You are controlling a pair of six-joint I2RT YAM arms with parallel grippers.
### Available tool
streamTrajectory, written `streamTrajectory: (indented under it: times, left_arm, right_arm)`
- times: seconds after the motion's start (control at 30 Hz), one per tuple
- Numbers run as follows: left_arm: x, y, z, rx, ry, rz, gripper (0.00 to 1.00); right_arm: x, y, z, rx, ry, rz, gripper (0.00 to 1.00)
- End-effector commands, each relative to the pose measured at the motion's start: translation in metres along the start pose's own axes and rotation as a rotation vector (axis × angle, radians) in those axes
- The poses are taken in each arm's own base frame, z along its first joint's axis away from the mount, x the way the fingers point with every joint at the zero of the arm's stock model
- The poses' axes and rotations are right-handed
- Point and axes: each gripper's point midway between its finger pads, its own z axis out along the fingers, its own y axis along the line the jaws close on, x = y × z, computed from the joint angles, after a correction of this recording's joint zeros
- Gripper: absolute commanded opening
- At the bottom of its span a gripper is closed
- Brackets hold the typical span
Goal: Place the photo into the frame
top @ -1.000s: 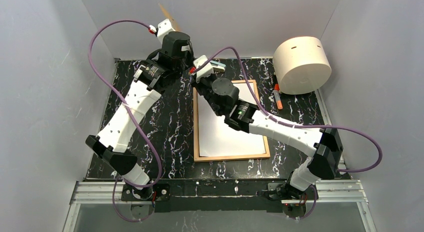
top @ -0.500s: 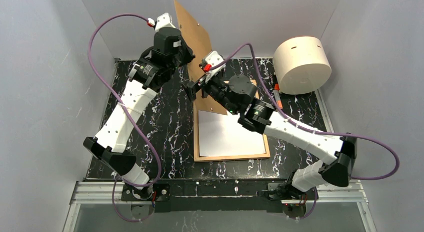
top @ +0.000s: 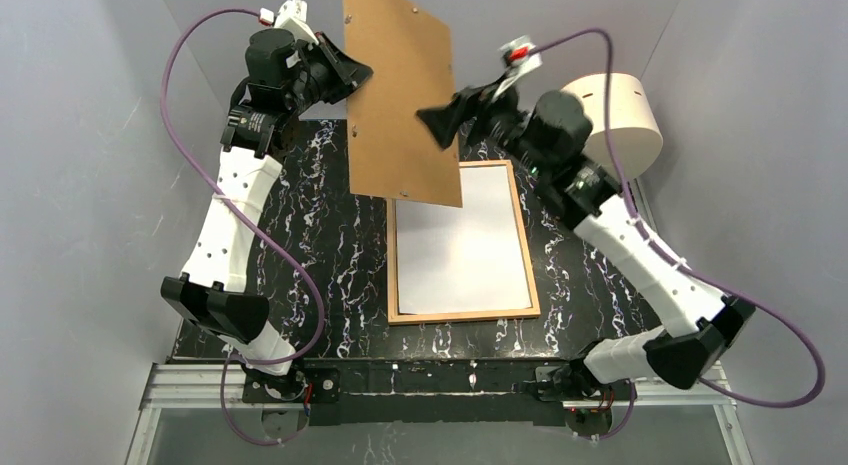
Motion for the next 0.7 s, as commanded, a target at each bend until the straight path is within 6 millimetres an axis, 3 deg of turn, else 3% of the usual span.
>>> streamTrajectory:
  times: [0.0, 0.17, 0.23, 0.3, 0.43, 0.67]
  left_arm:
    - [-0.031, -0.067, -0.027, 0.327, -0.037, -0.021, 0.0]
    - [-0.042, -0.081, -0.038, 0.437, -0.049, -0.115, 0.0]
    - [-0.043, -0.088, -0.041, 0.481, -0.042, -0.168, 0.0]
    - [-0.046, -0.097, -0.046, 0.537, -0.042, -0.207, 0.0]
    - [-0.047, -0.103, -0.047, 0.581, -0.017, -0.288, 0.0]
    - [-0.049, -0.11, -0.053, 0.647, 0.006, -0.35, 0.0]
  right_arm:
    - [0.002, -0.08, -0.006, 0.103, 0.08, 0.38, 0.99]
    - [0.004, -0.171, -0.036, 0.251, 0.031, 0.575, 0.99]
    - [0.007, -0.187, -0.045, 0.228, 0.03, 0.649, 0.99]
    - [0.009, -0.189, -0.049, 0.189, 0.023, 0.672, 0.99]
    - [0.007, -0.171, -0.047, 0.051, 0.037, 0.687, 0.99]
    - [0.019, -0.173, -0.046, 0.025, 0.05, 0.756, 0.99]
